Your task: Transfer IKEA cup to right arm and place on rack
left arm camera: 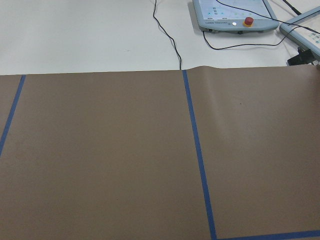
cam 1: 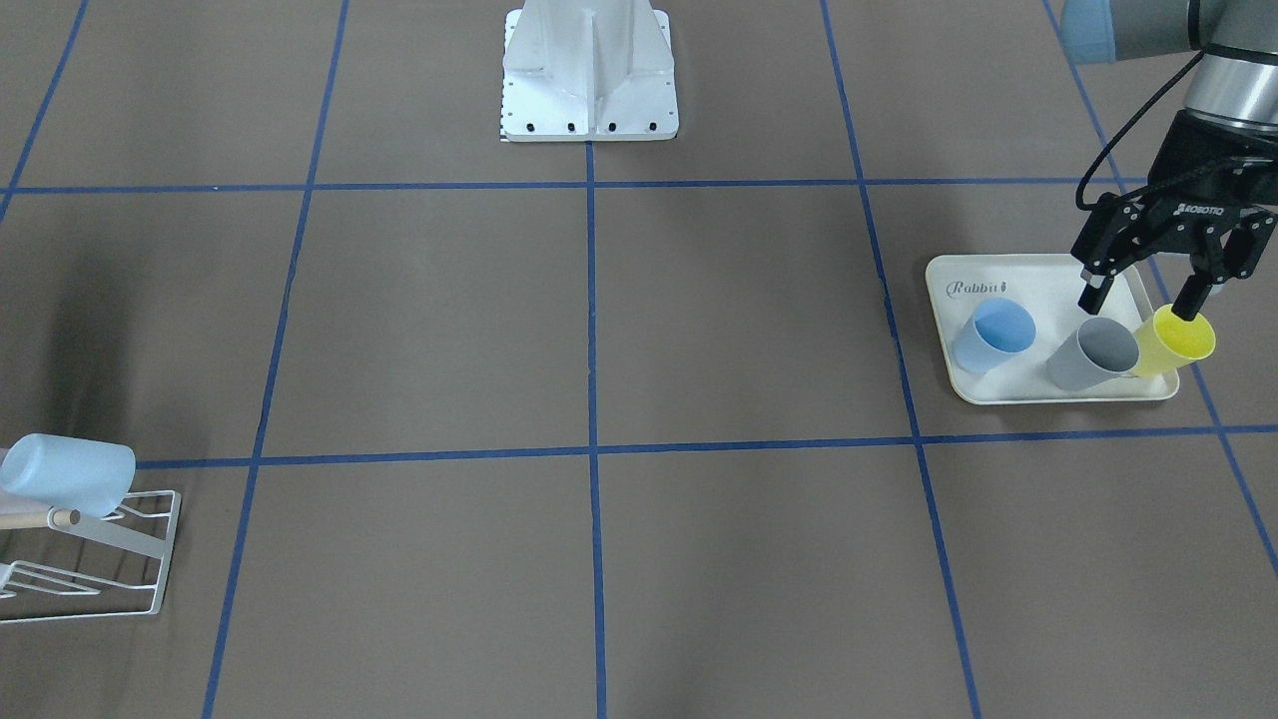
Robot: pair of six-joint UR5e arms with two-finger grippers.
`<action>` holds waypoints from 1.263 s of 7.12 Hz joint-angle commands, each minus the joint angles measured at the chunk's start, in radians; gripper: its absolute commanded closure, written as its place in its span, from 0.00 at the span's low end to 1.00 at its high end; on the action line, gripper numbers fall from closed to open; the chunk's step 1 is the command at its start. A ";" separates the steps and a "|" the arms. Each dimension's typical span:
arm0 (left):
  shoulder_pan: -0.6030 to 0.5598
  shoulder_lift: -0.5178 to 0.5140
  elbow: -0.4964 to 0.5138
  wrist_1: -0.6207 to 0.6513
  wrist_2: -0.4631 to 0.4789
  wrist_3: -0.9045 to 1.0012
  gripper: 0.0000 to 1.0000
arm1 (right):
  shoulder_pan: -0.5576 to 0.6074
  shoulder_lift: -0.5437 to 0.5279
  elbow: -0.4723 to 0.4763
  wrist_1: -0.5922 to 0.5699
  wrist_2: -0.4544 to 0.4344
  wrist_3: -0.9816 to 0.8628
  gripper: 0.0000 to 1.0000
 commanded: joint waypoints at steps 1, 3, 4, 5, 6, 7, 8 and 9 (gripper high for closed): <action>-0.002 0.010 0.002 0.000 -0.002 0.012 0.00 | 0.007 0.002 0.022 -0.002 0.015 0.002 0.01; -0.005 0.056 0.013 0.003 -0.006 0.134 0.00 | 0.033 -0.029 0.082 -0.004 0.050 0.012 0.01; -0.008 0.088 0.016 0.011 -0.006 0.261 0.00 | 0.035 -0.069 0.152 -0.017 0.059 0.018 0.01; -0.021 0.099 0.034 0.027 -0.009 0.347 0.00 | 0.037 -0.124 0.250 -0.049 0.062 0.026 0.01; -0.070 0.098 0.089 0.029 -0.068 0.421 0.00 | 0.035 -0.168 0.347 -0.074 0.062 0.085 0.01; -0.151 0.081 0.177 0.029 -0.175 0.510 0.00 | 0.037 -0.226 0.431 -0.074 0.064 0.127 0.01; -0.228 0.067 0.268 0.025 -0.271 0.594 0.00 | 0.037 -0.285 0.501 -0.074 0.065 0.127 0.01; -0.267 0.052 0.320 0.025 -0.329 0.626 0.00 | 0.037 -0.320 0.544 -0.074 0.065 0.129 0.01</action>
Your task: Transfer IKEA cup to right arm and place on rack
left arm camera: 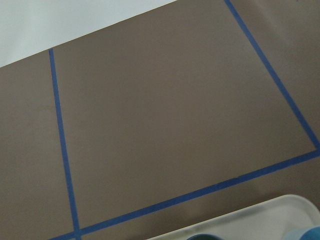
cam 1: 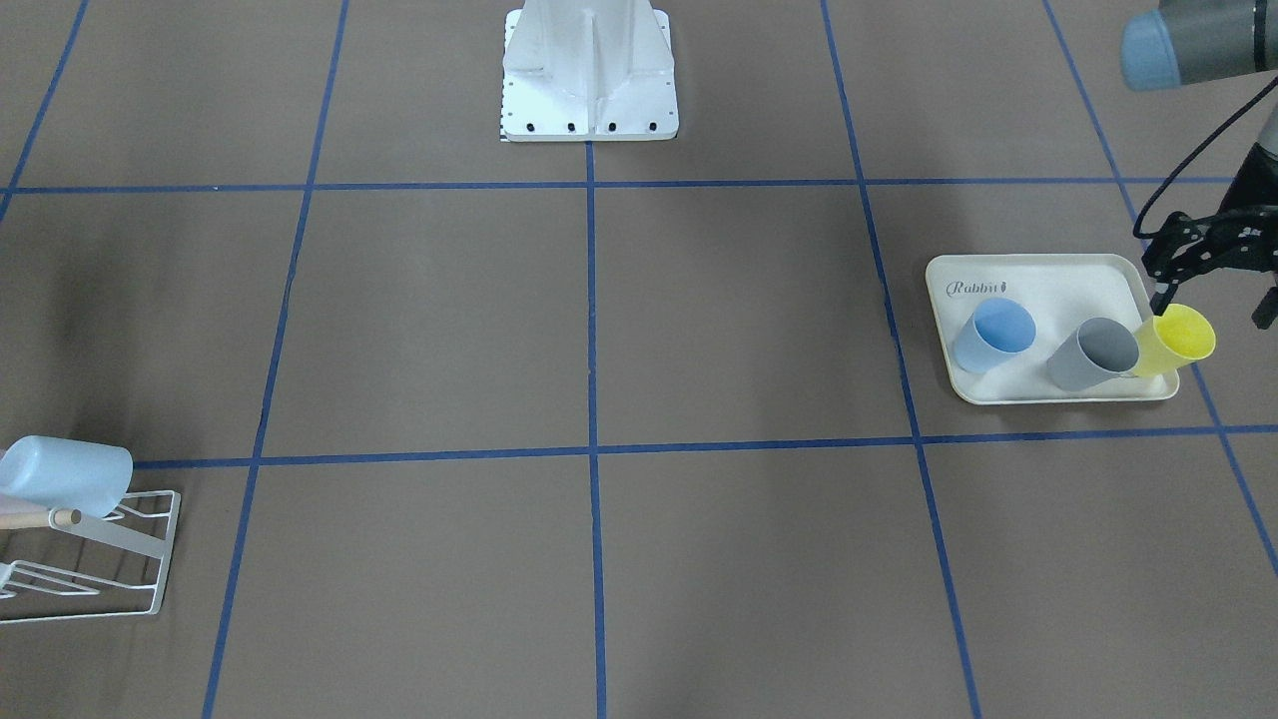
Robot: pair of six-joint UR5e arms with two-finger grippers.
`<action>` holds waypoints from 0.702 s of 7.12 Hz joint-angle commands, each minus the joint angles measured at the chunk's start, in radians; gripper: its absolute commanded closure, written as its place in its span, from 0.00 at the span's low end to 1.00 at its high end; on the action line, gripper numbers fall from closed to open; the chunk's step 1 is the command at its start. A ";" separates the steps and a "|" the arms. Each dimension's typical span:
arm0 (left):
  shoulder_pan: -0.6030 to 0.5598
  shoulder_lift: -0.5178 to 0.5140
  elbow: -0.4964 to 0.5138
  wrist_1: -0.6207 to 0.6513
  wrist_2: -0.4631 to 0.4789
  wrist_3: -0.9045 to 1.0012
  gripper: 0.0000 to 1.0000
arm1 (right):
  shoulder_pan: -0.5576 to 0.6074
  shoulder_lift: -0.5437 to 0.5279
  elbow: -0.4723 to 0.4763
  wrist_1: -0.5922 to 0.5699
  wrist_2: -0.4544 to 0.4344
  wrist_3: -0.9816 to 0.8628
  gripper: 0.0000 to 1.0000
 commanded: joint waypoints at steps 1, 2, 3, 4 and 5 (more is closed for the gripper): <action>-0.074 -0.030 0.136 0.000 -0.110 0.074 0.00 | -0.001 -0.081 0.098 0.000 0.001 0.010 0.01; -0.074 -0.051 0.197 0.000 -0.135 0.073 0.00 | -0.001 -0.092 0.104 0.002 -0.001 0.011 0.01; -0.074 -0.062 0.249 -0.004 -0.181 0.073 0.00 | -0.001 -0.094 0.106 0.003 0.001 0.011 0.01; -0.074 -0.064 0.268 -0.001 -0.196 0.073 0.01 | -0.001 -0.092 0.106 0.005 0.001 0.011 0.01; -0.073 -0.067 0.305 -0.001 -0.197 0.073 0.07 | -0.001 -0.092 0.106 0.006 0.007 0.011 0.01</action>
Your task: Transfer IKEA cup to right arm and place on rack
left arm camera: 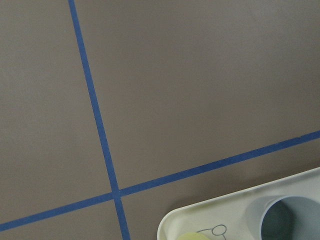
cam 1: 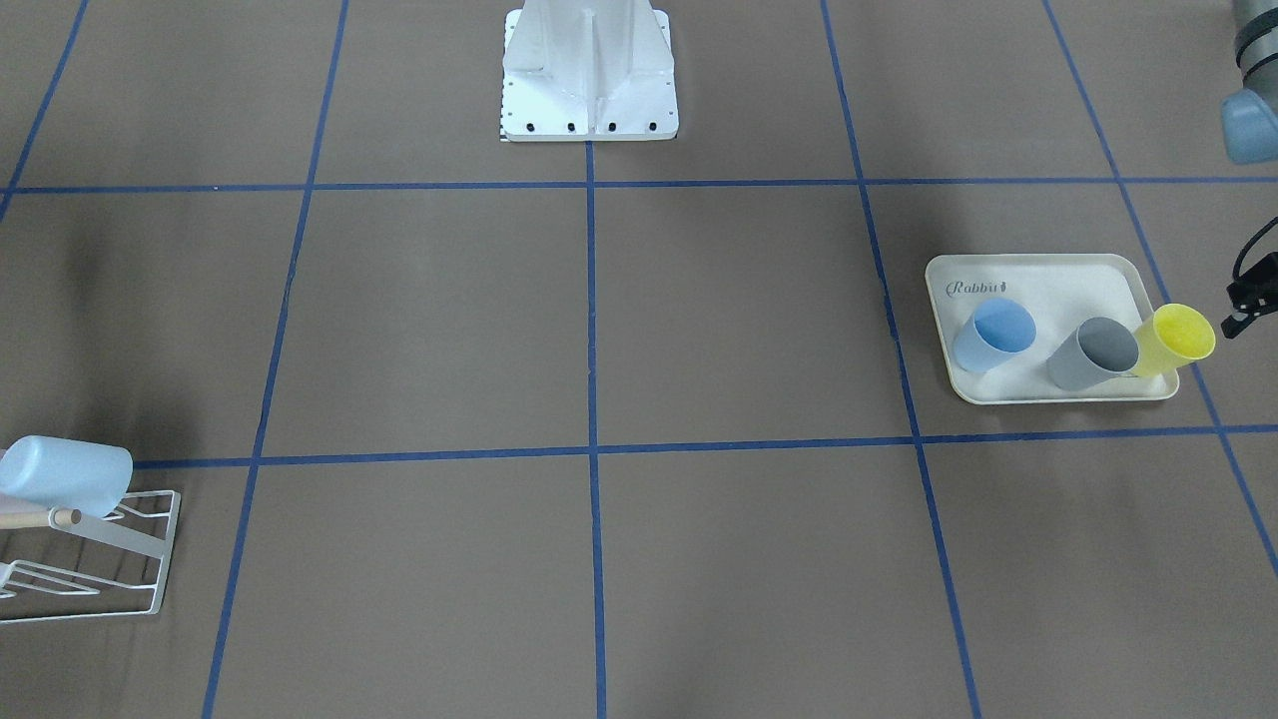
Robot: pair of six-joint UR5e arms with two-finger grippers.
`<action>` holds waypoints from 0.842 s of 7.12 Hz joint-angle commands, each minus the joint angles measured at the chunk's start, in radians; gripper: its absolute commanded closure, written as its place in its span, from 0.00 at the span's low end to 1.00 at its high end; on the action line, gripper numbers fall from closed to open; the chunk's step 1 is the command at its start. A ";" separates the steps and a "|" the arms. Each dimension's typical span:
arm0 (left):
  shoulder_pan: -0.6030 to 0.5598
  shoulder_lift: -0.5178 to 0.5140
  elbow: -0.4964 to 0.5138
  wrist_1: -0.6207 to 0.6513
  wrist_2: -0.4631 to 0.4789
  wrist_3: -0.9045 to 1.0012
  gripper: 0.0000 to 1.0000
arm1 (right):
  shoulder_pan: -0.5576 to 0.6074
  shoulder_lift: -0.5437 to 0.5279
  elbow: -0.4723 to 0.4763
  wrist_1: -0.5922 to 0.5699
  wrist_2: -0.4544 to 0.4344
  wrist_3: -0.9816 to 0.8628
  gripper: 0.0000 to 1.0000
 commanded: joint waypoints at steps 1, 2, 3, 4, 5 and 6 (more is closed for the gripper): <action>0.001 -0.004 0.063 0.001 -0.018 0.000 0.19 | 0.000 0.001 0.000 0.002 0.005 0.000 0.01; 0.001 -0.002 0.083 -0.001 -0.023 -0.003 0.24 | 0.000 0.001 0.000 0.002 0.005 0.000 0.01; 0.004 -0.004 0.105 -0.001 -0.044 -0.009 0.25 | 0.000 -0.001 0.000 0.002 0.006 0.000 0.01; 0.004 -0.002 0.111 -0.003 -0.073 -0.009 0.27 | 0.000 -0.001 -0.002 0.003 0.006 0.000 0.01; 0.007 -0.004 0.119 0.000 -0.078 -0.013 0.27 | 0.000 -0.001 -0.002 0.005 0.005 0.000 0.01; 0.013 -0.005 0.119 0.002 -0.078 -0.013 0.27 | 0.000 -0.001 -0.004 0.005 0.005 0.000 0.01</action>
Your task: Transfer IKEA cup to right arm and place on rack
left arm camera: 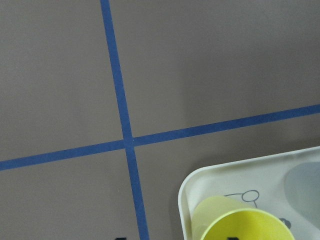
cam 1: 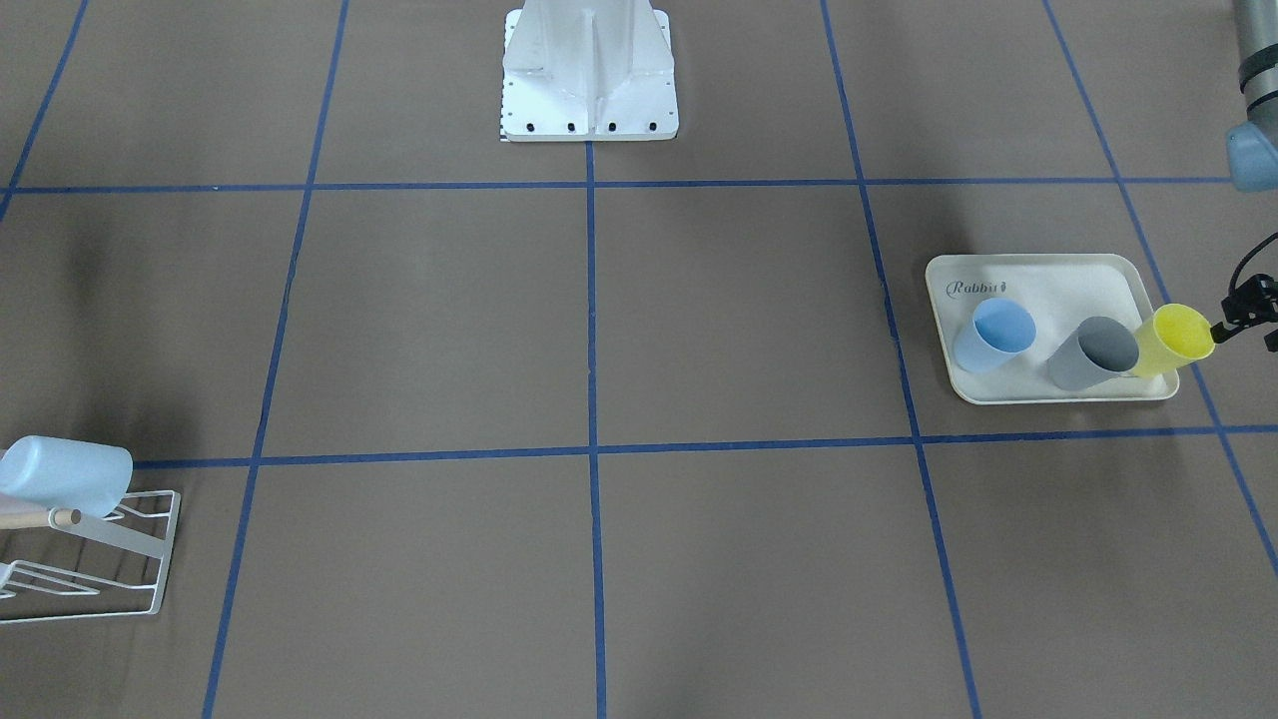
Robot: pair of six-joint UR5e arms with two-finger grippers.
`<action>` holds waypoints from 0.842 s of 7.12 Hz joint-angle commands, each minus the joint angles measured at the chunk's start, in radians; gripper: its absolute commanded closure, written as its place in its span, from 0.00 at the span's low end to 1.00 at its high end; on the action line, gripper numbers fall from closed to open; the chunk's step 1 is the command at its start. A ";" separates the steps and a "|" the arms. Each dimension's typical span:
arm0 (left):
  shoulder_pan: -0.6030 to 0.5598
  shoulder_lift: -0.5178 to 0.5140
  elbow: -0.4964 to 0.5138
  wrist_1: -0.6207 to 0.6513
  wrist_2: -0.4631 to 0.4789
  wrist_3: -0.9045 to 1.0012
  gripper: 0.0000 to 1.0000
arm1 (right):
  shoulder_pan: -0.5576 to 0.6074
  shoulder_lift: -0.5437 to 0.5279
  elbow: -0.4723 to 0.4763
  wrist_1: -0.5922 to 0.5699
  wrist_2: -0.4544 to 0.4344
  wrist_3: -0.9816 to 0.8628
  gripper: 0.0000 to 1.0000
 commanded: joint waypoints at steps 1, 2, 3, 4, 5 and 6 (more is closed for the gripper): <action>0.021 -0.002 0.007 0.002 -0.006 -0.002 0.28 | 0.000 0.000 -0.001 0.001 0.000 0.000 0.01; 0.038 -0.002 0.013 0.000 -0.006 -0.002 0.30 | 0.000 0.000 -0.003 0.001 0.000 0.000 0.01; 0.047 -0.002 0.020 0.000 -0.006 -0.002 0.34 | 0.000 0.000 -0.004 0.001 0.000 0.000 0.01; 0.064 -0.002 0.027 0.000 -0.006 -0.002 0.39 | 0.000 0.000 -0.007 0.001 0.000 0.000 0.01; 0.067 -0.002 0.029 0.000 -0.007 -0.002 0.57 | 0.000 0.000 -0.007 0.001 0.001 0.000 0.01; 0.069 -0.002 0.029 0.000 -0.021 0.000 0.96 | 0.000 0.001 -0.009 0.001 0.000 -0.002 0.01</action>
